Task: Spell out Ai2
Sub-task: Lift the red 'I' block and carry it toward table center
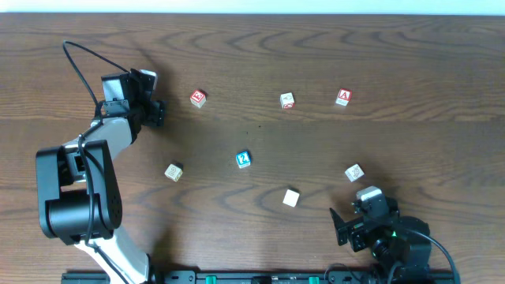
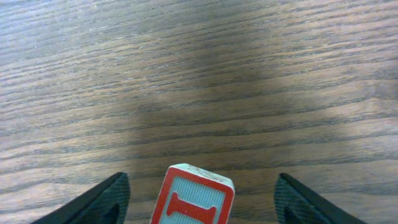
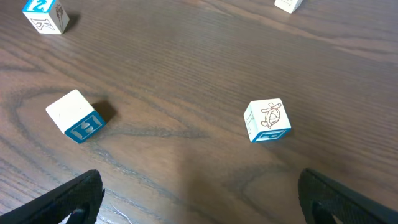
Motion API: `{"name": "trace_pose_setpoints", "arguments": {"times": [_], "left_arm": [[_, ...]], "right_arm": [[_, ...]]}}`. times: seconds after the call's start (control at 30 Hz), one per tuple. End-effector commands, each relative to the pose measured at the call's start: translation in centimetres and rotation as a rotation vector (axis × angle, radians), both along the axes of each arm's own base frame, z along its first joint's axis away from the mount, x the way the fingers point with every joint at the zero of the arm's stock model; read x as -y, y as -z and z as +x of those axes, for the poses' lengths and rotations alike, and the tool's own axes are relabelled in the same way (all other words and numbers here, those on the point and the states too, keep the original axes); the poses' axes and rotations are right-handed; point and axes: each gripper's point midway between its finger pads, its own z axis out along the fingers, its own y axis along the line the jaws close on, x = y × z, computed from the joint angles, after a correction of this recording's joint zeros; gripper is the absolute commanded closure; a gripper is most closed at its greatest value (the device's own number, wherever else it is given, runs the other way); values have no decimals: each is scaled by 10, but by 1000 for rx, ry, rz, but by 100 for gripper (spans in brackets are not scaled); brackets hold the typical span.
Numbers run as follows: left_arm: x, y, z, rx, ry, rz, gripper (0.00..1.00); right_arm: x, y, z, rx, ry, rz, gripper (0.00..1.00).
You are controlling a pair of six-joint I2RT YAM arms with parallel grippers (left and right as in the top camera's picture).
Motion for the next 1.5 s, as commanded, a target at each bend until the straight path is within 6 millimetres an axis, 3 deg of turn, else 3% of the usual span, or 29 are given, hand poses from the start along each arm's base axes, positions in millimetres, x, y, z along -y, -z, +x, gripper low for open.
{"name": "trace_pose_setpoints", "arguments": {"times": [0.0, 0.33, 0.8, 1.0, 1.13, 1.27, 1.37, 1.47], "left_arm": [[-6, -2, 4, 8, -7, 22, 30], [-8, -2, 4, 8, -12, 19, 37], [-3, 0, 2, -1, 10, -4, 62], [-3, 0, 2, -1, 6, -6, 66], [-3, -1, 4, 4, 6, -6, 78], [-1, -16, 10, 38, 2, -12, 94], [9, -43, 15, 95, 38, -34, 95], [38, -83, 12, 171, 161, -138, 95]], "right_arm": [[0, 4, -1, -13, 8, 16, 1], [0, 4, -1, -13, 8, 16, 1], [0, 4, -1, -13, 8, 16, 1], [0, 4, -1, -13, 8, 16, 1], [0, 4, -1, -13, 8, 16, 1], [0, 4, -1, -13, 8, 16, 1], [0, 4, -1, -13, 8, 16, 1], [0, 4, -1, -13, 8, 16, 1]]}}
